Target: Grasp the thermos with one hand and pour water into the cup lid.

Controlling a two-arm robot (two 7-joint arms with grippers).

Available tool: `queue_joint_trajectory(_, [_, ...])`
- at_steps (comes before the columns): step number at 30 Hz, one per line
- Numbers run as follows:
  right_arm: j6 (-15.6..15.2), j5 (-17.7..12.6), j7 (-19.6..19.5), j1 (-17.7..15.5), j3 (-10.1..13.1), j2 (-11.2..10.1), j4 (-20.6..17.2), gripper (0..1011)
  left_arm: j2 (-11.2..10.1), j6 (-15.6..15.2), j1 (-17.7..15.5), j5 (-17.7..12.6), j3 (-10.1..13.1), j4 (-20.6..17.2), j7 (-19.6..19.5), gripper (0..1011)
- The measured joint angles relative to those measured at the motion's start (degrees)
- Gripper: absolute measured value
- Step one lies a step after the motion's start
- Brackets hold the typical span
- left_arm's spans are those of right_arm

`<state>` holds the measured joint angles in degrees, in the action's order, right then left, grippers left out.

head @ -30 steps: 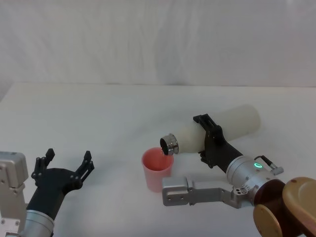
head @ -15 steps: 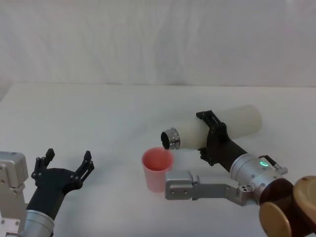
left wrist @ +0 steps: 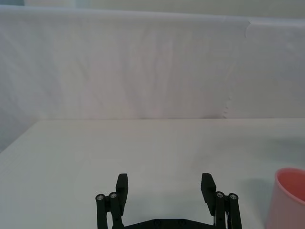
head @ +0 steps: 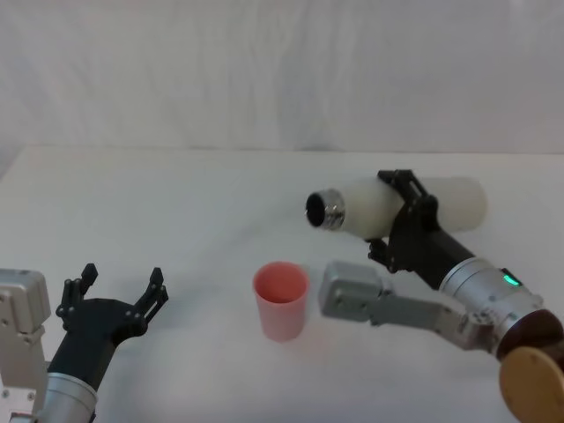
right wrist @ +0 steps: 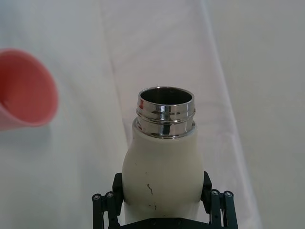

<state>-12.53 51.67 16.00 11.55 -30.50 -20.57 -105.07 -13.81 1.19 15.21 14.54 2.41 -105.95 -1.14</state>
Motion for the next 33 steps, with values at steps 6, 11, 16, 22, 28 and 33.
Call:
queue_joint_trajectory(6, [0.6,-4.7,-1.4,-1.7,3.3,1.3,-0.7,958,0.0,0.0,0.0,0.0,0.0,0.0,0.0,1001])
queue_joint_trajectory(11, [1.5,-8.6,-3.1,-3.2,5.7,3.0,-0.6,958,0.0,0.0,0.0,0.0,0.0,0.0,0.0,1001])
queue_joint_trajectory(16, [2.5,-12.9,-4.5,-4.6,7.9,5.1,0.1,958,0.0,0.0,0.0,0.0,0.0,0.0,0.0,1001])
queue_joint_trajectory(22, [3.1,-19.9,-4.3,-5.7,10.8,7.8,0.8,958,0.0,0.0,0.0,0.0,0.0,0.0,0.0,1001])
queue_joint_trajectory(28, [3.4,-26.3,-2.9,-5.9,12.9,9.8,2.0,958,0.0,0.0,0.0,0.0,0.0,0.0,0.0,1001])
queue_joint_trajectory(33, [3.5,-34.2,-1.2,-5.2,15.3,11.8,3.8,958,0.0,0.0,0.0,0.0,0.0,0.0,0.0,1001])
